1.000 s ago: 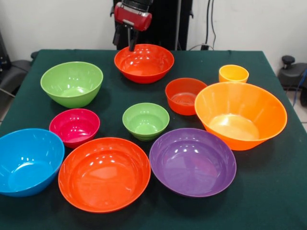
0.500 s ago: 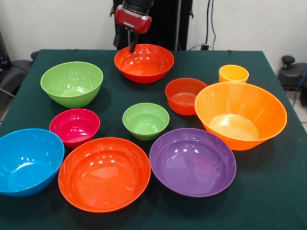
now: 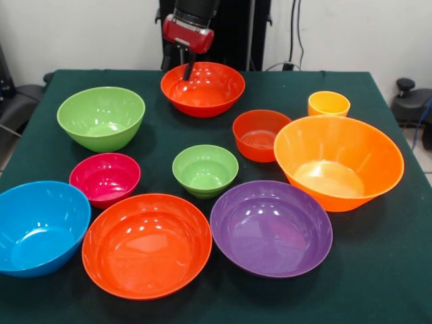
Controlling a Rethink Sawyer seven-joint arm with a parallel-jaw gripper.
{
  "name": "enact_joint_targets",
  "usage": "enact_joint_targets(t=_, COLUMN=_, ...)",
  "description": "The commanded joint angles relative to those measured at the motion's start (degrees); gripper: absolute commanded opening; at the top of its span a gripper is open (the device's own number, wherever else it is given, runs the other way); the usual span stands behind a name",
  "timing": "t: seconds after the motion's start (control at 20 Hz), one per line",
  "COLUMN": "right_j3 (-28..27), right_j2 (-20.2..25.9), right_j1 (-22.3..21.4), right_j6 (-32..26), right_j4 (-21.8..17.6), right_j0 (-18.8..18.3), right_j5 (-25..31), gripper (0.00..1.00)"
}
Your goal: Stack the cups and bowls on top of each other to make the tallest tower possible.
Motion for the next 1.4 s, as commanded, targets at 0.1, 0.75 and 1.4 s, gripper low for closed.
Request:
enact_joint_targets(t=0.1, right_j3=-10.1, right_j2=6.9, right_j1=6.2, right_j6=3.7, right_j4=6.8, right_j0=0.4, right_j5=-4.9, gripper=1.0)
enact_joint_targets(t=0.75, right_j3=-11.5, right_j2=6.7, right_j1=9.3, right_j6=3.3, right_j4=8.3, right_j0=0.2, right_j5=-8.5, gripper=1.0)
enact_joint_targets(t=1.4, right_j3=-11.4, right_j2=6.6, right_j1=8.3, right_j6=3.1, right_j4=9.3, right_j0=1.0, right_j5=-6.7, gripper=1.0)
